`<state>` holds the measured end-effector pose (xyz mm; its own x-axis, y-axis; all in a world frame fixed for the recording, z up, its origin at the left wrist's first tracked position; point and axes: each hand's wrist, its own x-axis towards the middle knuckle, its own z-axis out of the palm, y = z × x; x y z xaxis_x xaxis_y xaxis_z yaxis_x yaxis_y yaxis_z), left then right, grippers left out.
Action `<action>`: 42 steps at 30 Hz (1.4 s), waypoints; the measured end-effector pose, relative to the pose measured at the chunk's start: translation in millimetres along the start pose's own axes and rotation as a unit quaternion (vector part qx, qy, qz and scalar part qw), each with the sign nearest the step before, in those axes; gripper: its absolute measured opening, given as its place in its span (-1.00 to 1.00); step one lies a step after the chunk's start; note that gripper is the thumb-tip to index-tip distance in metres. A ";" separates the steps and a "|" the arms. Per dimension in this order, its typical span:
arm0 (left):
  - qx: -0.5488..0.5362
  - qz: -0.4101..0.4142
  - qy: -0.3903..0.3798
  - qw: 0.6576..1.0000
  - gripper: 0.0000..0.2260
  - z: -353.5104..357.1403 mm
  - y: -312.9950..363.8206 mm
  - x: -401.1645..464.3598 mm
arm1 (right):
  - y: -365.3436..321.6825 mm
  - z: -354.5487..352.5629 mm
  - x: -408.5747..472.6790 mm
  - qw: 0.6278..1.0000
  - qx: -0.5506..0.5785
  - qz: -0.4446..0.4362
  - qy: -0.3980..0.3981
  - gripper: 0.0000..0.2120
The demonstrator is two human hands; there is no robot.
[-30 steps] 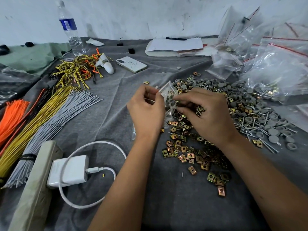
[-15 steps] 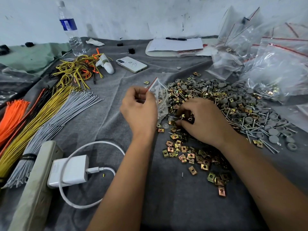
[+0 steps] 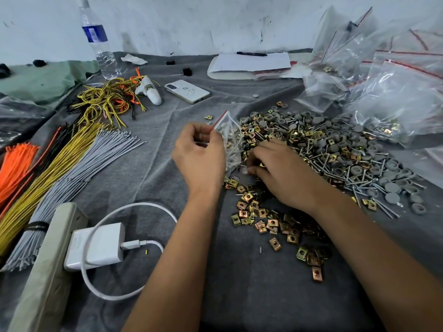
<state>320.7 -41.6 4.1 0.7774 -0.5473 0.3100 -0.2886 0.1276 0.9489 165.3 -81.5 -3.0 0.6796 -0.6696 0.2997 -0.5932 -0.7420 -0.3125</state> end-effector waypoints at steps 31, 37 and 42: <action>-0.023 -0.009 -0.023 0.999 -0.88 1.3 -0.3 -1.8 | 18.5 -17.1 -7.0 0.998 -0.004 0.062 0.008 -0.80; -0.020 -0.012 -0.024 0.999 -0.89 1.9 -2.3 -1.1 | 20.1 -12.9 -5.5 0.997 0.003 0.063 0.039 -0.88; -0.005 0.033 -0.054 0.998 -0.88 4.1 -0.9 -7.4 | 14.4 -20.2 -5.4 0.973 0.132 0.056 0.179 -0.90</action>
<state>312.9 -41.0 0.7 0.6925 -0.6226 0.3645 -0.3318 0.1738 0.9272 144.4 -89.3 9.2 0.3956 -0.7493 0.5312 -0.4908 -0.6613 -0.5673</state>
